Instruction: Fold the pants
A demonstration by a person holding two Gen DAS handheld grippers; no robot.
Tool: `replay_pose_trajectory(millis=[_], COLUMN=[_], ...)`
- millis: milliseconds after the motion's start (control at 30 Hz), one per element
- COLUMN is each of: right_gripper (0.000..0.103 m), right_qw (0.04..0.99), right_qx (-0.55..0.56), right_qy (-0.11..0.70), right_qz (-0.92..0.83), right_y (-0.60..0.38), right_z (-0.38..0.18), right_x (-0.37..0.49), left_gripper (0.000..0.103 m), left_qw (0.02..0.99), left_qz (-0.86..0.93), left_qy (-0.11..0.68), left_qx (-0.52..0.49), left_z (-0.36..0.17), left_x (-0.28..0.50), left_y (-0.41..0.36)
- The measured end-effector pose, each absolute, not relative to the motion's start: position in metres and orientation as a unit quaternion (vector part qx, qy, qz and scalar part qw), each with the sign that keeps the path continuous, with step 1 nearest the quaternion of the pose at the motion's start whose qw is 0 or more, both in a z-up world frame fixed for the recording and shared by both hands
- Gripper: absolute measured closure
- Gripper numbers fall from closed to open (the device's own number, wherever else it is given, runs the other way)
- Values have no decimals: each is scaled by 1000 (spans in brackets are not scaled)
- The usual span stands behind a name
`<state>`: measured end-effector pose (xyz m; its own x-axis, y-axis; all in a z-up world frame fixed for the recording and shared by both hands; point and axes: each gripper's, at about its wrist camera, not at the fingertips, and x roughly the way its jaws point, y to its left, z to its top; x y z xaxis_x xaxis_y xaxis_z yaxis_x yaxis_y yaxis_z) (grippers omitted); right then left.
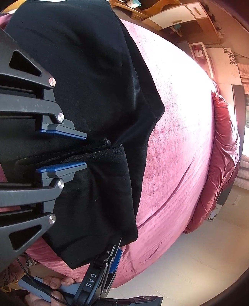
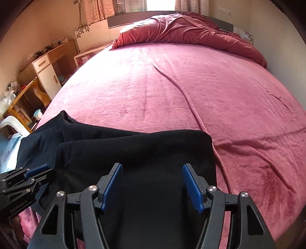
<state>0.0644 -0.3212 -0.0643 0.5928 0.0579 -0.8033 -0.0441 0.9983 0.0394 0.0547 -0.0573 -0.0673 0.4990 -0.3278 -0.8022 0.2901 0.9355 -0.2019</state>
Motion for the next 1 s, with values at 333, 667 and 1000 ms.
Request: replay_pose_trajectory(millis=[333, 667, 1000], right_gripper=[39, 39, 93], right_qw=[879, 853, 842], right_qx=[10, -21, -69], right_qy=[465, 480, 489], right_qz=[107, 205, 216], right_y=[-287, -223, -184], right_z=[-67, -76, -93], right_x=[37, 13, 20], left_gripper=[78, 78, 78], left_qw=[872, 864, 864], left_qz=[-153, -100, -64], left_qy=[465, 483, 480], left_qx=[-27, -107, -136], left_z=[-65, -66, -63], left_x=[46, 44, 38], left_y=[-40, 22, 61])
